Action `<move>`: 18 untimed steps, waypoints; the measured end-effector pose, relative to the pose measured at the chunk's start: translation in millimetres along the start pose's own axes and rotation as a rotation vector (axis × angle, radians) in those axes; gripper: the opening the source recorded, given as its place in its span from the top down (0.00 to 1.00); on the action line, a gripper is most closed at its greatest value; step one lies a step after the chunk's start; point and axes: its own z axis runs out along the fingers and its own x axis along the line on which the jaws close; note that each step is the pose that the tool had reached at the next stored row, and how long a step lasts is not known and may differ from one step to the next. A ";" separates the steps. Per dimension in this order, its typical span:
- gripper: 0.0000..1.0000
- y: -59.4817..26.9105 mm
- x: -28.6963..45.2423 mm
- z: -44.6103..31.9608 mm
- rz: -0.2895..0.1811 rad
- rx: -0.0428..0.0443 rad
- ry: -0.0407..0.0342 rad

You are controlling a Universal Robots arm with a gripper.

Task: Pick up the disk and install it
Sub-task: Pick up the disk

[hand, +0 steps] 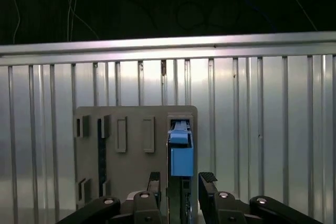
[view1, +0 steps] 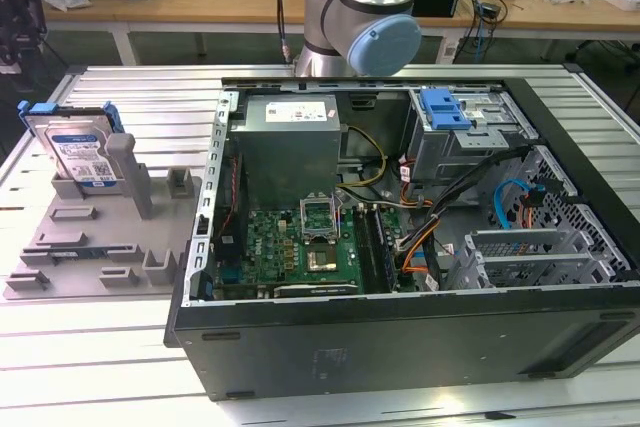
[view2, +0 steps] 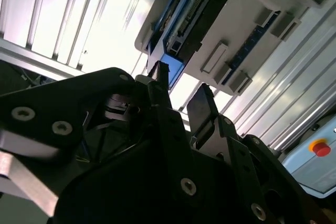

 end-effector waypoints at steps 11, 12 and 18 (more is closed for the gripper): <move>0.58 -2.0 -0.7 8.8 0.015 -0.0010 -0.0018; 0.58 -2.1 -0.8 9.5 0.016 -0.0011 -0.0022; 0.58 -2.4 -1.2 14.1 0.023 -0.0015 -0.0034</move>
